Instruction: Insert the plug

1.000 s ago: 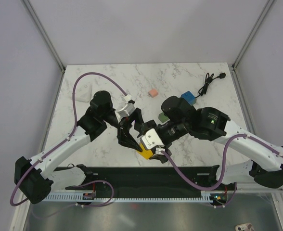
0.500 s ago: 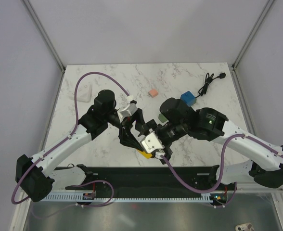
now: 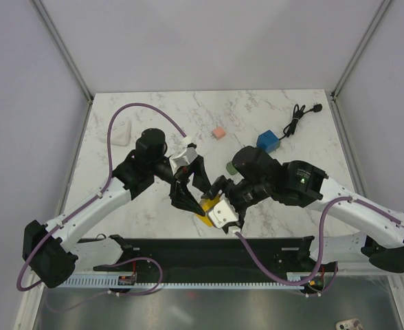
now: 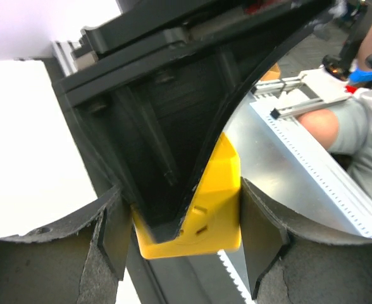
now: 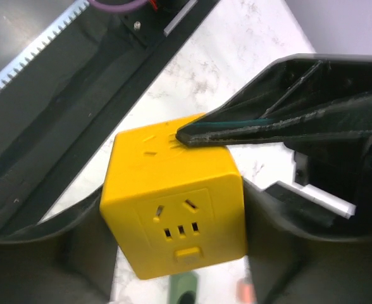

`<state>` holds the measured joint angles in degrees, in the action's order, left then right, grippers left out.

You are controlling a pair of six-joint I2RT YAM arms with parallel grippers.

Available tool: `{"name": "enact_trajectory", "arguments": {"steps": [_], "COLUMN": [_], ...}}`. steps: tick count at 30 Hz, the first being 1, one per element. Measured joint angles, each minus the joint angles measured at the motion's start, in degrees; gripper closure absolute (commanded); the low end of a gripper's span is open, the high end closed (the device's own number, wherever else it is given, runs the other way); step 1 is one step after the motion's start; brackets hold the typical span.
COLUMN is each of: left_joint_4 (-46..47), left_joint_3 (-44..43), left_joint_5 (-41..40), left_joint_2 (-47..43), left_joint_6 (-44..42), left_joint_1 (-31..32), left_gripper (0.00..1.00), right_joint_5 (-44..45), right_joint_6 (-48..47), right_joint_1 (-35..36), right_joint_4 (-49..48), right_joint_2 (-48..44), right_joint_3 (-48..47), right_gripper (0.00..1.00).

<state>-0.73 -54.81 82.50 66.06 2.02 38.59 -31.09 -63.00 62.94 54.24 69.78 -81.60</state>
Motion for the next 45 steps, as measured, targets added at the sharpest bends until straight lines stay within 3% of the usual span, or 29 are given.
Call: {"name": "enact_trajectory", "arguments": {"steps": [1, 3, 5, 6, 12, 15, 23, 28, 31, 34, 36, 40, 45], "left_joint_4": [-0.35, -1.60, -2.54, -2.82, -4.52, -5.14, -3.80, -3.41, -3.54, -4.61, -6.91, -13.07, -18.01], "left_joint_3": [-0.04, -0.37, -1.03, -1.33, -3.98, -5.92, -14.97, -16.09, -16.11, -16.13, -16.55, -18.21, -17.86], "left_joint_5": [0.20, 1.20, 0.96, 1.05, 2.38, 3.13, 2.91, 1.09, -8.24, -23.08, -35.08, -58.03, -74.88], "left_joint_2": [0.11, 0.98, 1.73, 2.03, 3.87, 5.60, 9.66, 10.01, 9.94, 9.92, 10.27, 12.48, 14.69], "left_joint_6": [0.02, 0.04, 0.00, 0.00, 0.07, 0.04, 3.02, 5.05, 6.93, 10.91, 14.60, 20.87, 29.33], "left_joint_1": [0.00, 0.13, 0.04, 0.00, -0.04, -0.22, -5.79, -10.58, -12.87, -15.93, -18.60, -23.26, -30.88], "left_gripper": [0.81, 0.58, 0.48, 0.37, 0.32, 0.16, 0.12, 0.14, 0.17, 0.24, 0.37, 0.28, 0.30], "right_joint_5": [-0.02, -0.57, -0.09, 0.04, 0.61, 1.25, 4.04, 7.61, 12.55, 20.39, 25.46, 36.28, 42.91], "right_joint_6": [-0.92, -1.66, -1.22, -0.98, 1.62, 3.98, 11.54, 19.96, 28.70, 39.78, 45.88, 58.90, 71.30], "right_joint_1": [0.07, 0.63, 0.52, 0.42, 0.28, 0.15, -0.17, -0.17, -0.15, -0.17, -0.17, -0.22, -0.33], "right_joint_4": [-0.39, -1.73, -2.51, -2.80, -3.69, -5.01, -10.12, -12.72, -15.56, -17.97, -18.99, -20.20, -21.33], "right_joint_2": [-0.17, -0.63, -1.25, -1.40, -2.12, -2.36, -5.38, -9.44, -10.21, -8.72, -7.19, -4.52, -4.48], "right_joint_3": [0.46, 1.44, 2.49, 2.60, 2.60, 2.82, 9.33, 12.98, 14.32, 14.43, 14.45, 14.60, 14.99], "right_gripper": [0.63, 0.82, 0.92, 1.00, 1.00, 1.00, 1.00, 1.00, 1.00, 1.00, 1.00, 1.00, 1.00]}}
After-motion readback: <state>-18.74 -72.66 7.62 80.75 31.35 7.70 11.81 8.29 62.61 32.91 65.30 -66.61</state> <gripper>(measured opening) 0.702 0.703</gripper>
